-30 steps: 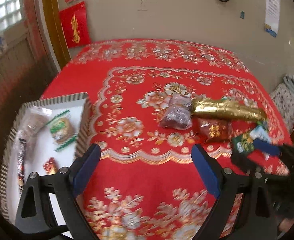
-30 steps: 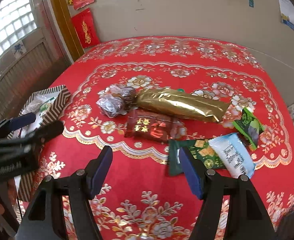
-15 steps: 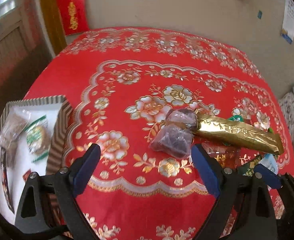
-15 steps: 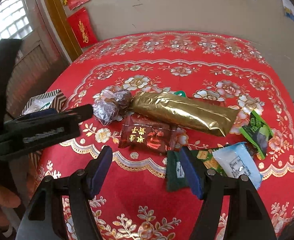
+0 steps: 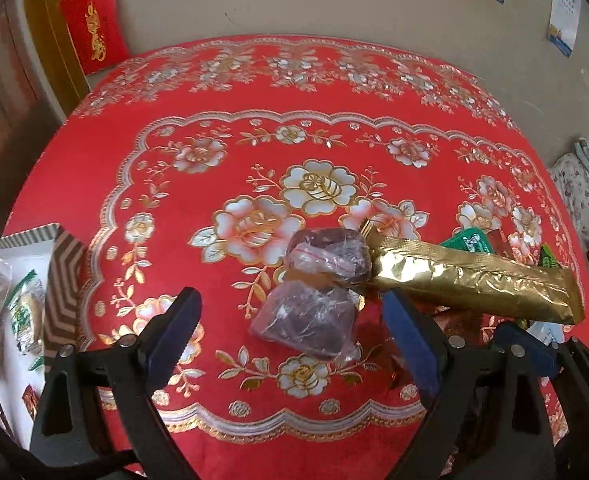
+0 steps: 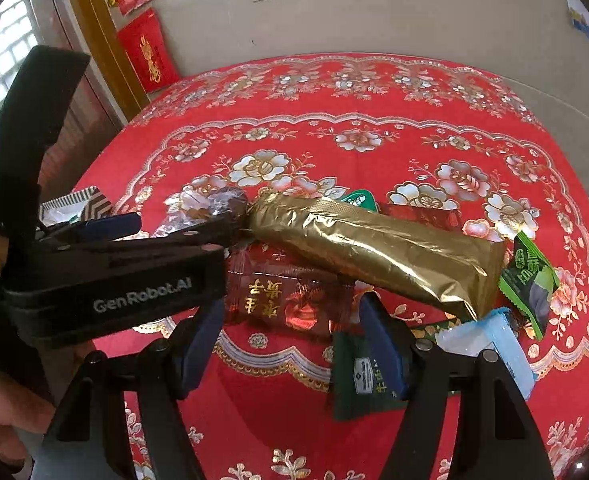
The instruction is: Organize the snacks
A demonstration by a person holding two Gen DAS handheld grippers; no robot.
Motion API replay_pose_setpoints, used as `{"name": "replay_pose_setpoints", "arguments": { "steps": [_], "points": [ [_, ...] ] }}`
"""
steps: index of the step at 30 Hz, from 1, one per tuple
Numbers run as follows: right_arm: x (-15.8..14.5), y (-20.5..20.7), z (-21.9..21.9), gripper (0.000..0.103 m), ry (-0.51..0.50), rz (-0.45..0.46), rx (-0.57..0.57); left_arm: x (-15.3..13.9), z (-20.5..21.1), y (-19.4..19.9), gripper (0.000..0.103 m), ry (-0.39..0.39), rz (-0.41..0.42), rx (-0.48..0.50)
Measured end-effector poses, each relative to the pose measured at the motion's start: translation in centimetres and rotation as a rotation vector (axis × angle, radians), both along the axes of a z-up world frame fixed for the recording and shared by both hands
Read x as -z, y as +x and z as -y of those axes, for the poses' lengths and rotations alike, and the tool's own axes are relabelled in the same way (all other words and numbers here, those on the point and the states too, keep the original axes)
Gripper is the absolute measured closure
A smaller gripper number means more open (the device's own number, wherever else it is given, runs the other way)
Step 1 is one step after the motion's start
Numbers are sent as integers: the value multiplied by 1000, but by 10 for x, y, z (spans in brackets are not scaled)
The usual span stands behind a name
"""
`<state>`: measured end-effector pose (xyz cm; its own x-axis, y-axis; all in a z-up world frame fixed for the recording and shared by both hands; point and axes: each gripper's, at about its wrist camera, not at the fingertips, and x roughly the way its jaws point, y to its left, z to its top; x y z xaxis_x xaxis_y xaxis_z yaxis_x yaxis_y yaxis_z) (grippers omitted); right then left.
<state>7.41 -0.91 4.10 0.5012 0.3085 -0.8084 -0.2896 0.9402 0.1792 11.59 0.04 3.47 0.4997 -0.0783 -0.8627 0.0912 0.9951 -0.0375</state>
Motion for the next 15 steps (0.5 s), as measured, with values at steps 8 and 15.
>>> {"name": "replay_pose_setpoints", "arguments": {
  "steps": [8,15],
  "points": [
    [-1,16,4,32,7,-4,-51,13,2,11,11,14,-34,-5],
    [7,33,3,30,97,-51,-105,12,-6,15,11,-11,-31,-44]
  ]
}}
